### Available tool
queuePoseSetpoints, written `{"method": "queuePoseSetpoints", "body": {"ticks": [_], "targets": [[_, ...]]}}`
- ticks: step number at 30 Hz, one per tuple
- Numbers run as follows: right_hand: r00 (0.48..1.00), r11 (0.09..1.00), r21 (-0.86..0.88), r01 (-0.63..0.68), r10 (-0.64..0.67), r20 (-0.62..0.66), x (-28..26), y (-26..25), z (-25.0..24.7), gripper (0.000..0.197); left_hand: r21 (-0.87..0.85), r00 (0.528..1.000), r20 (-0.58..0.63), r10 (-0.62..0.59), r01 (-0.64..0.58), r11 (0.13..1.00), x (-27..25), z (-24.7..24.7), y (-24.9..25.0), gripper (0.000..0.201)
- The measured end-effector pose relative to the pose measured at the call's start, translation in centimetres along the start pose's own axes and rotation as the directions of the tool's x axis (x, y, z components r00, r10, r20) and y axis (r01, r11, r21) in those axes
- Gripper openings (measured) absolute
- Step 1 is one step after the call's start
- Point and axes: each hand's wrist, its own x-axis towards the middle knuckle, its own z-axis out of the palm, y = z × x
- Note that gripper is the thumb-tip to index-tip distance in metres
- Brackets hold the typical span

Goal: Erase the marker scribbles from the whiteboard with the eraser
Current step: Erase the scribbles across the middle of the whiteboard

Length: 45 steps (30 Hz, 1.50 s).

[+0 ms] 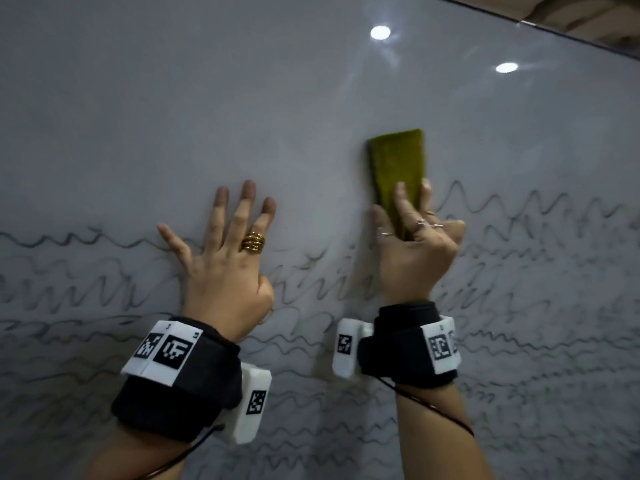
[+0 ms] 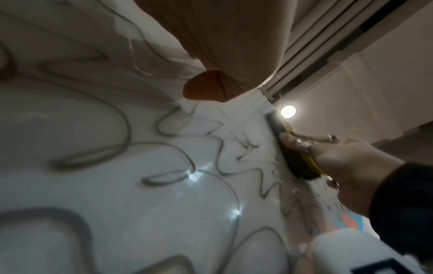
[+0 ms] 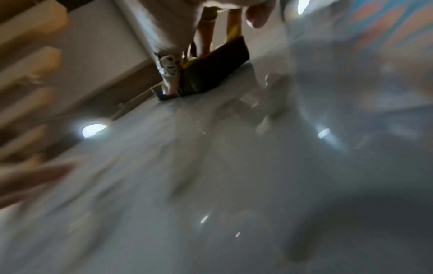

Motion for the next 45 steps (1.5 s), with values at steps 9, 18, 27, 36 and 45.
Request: {"method": "queuePoseSetpoints", "body": {"ticks": [9,18,27,36,45], "targets": [[0.986,0.989,-0.118,0.09,-0.072,0.149,1.2,4.2,-2.7,0.04,0.044,1.0,0.003,0.01,-0.01,0.999,-0.1,-0.5,-0.3,0.089],[0.967,0.972,-0.137,0.19,-0.161,0.198,-1.1,1.1,-1.8,0.036,0.085,0.992,0.023,-0.123,0.12,0.989,0.2,-2.2,2.5,0.076],[0.983,0.985,-0.156,0.069,-0.041,0.178,3.0,9.0,-5.4,0.04,0.057,0.998,0.037,0.045,-0.047,0.997,0.4,-0.6,9.0,0.085],[0.963,0.975,-0.048,0.218,-0.207,0.171,1.6,7.6,-4.6,0.036,0.075,0.994,-0.025,0.107,-0.104,0.992,0.4,3.3,12.0,0.079],[0.979,0.988,0.015,-0.153,0.149,0.141,3.7,13.4,-8.1,0.046,0.051,0.997,-0.028,0.078,-0.077,0.996,0.3,3.8,12.5,0.085]]}}
